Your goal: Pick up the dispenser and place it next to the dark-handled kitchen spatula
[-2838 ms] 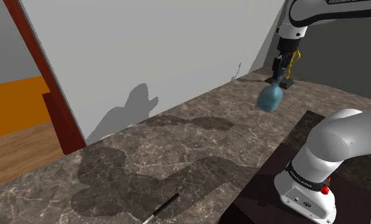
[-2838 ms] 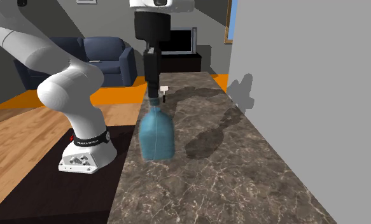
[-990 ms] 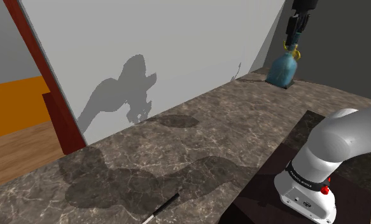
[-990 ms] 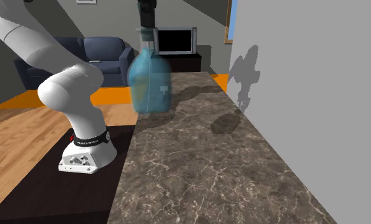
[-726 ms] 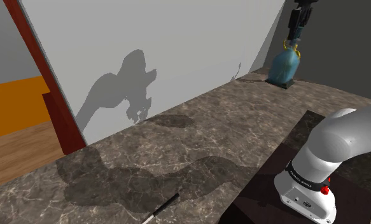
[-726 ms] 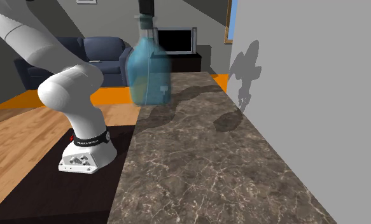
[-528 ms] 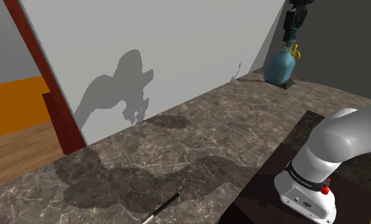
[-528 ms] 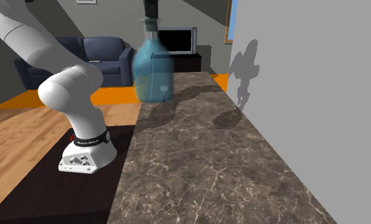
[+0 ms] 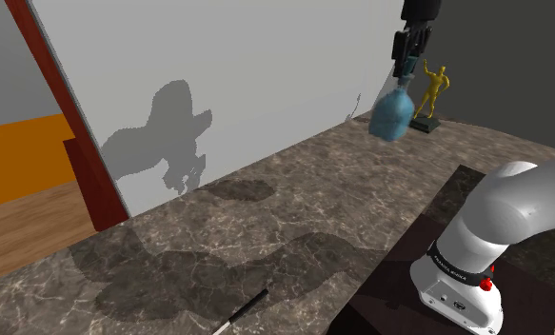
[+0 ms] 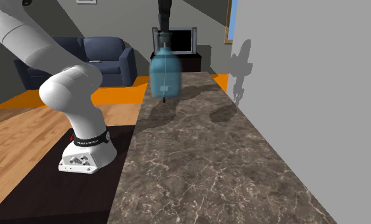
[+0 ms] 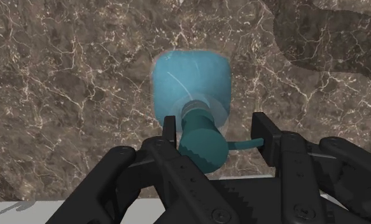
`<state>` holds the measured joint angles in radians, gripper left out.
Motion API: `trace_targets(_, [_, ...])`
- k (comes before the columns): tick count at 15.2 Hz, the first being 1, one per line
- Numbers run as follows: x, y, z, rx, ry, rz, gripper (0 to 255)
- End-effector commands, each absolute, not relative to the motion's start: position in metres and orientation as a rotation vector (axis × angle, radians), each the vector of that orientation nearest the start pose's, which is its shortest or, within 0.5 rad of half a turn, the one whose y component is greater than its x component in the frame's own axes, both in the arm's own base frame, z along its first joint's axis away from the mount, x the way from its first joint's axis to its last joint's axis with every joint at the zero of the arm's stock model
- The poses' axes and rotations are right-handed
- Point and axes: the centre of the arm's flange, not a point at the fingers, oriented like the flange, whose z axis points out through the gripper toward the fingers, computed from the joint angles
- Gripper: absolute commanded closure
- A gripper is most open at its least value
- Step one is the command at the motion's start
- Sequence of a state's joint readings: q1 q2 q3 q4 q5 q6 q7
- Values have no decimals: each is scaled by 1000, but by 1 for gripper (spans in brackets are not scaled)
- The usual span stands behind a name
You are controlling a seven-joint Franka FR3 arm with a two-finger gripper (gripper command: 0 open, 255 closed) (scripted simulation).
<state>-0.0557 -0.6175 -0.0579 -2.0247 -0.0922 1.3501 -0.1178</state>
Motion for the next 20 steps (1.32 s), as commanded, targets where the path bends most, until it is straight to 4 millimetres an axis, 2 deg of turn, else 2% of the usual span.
trace_targets(1, [332, -33, 663, -3190, 5, 101, 255])
trace_targets(20, [389, 200, 591, -3190, 5, 101, 255])
